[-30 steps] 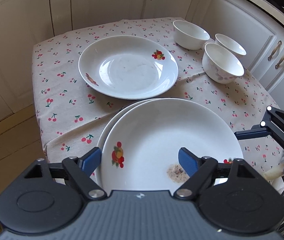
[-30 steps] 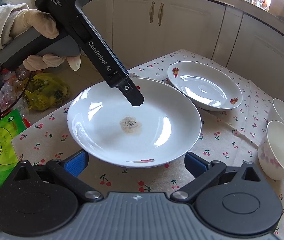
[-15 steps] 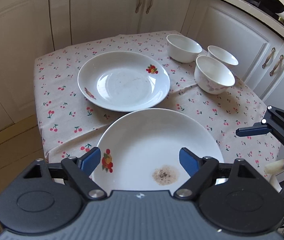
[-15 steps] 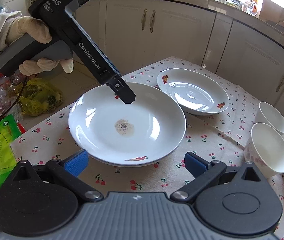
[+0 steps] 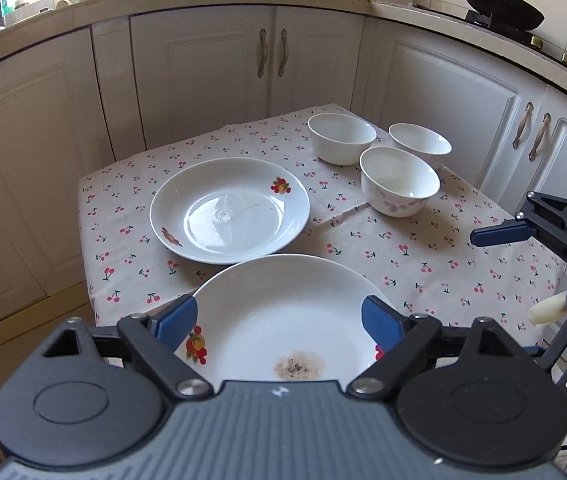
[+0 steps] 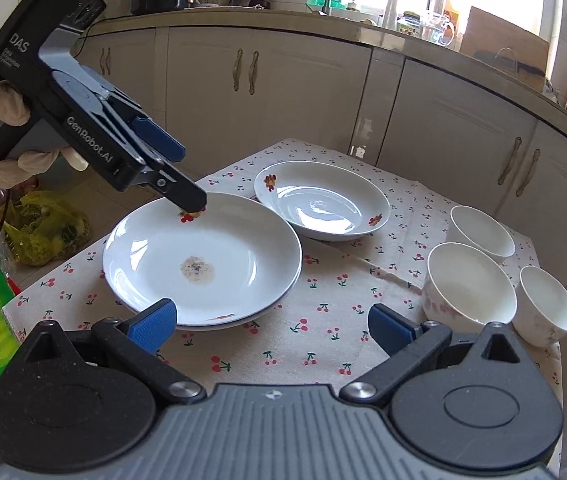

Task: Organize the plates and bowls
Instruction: 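Move the left tool to the rim of the remaining white plate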

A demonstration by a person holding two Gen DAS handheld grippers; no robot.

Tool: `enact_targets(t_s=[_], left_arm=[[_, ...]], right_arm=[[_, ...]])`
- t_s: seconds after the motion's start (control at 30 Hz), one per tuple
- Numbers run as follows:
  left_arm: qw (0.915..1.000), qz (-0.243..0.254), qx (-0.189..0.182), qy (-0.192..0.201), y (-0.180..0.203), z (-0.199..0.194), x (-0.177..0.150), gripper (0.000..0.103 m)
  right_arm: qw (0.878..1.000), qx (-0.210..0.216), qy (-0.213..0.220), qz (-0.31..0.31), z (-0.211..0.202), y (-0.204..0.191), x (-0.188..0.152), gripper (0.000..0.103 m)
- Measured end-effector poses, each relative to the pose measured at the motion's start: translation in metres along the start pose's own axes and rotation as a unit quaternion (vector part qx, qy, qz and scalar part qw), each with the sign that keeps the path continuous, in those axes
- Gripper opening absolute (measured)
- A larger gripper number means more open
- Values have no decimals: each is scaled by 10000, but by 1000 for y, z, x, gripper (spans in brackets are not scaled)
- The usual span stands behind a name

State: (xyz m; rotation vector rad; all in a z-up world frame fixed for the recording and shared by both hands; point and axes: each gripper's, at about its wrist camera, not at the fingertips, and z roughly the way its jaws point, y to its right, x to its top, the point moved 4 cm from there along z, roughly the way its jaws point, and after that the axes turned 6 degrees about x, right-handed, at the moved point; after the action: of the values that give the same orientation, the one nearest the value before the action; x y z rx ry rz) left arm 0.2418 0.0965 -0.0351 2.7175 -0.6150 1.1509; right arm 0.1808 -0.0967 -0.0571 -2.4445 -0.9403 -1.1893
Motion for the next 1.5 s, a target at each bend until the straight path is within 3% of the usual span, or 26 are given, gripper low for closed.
enact_targets(t_s=[0.43, 0.67, 1.03, 1.5], left_arm=[[9995, -42, 194, 246, -16, 15, 29, 96], [9992, -82, 133, 355, -32, 40, 52, 102], [9994, -294, 159, 43, -68, 104, 76, 102], [9978, -544, -33, -385, -91, 164, 88, 102]], right_arm=[[9996, 68, 251, -65, 17, 34, 30, 103], [9997, 59, 137, -183, 43, 52, 49, 103], [9993, 163, -337, -13, 99, 90, 63, 103], [9951, 302, -913, -250, 154, 103, 61, 103]])
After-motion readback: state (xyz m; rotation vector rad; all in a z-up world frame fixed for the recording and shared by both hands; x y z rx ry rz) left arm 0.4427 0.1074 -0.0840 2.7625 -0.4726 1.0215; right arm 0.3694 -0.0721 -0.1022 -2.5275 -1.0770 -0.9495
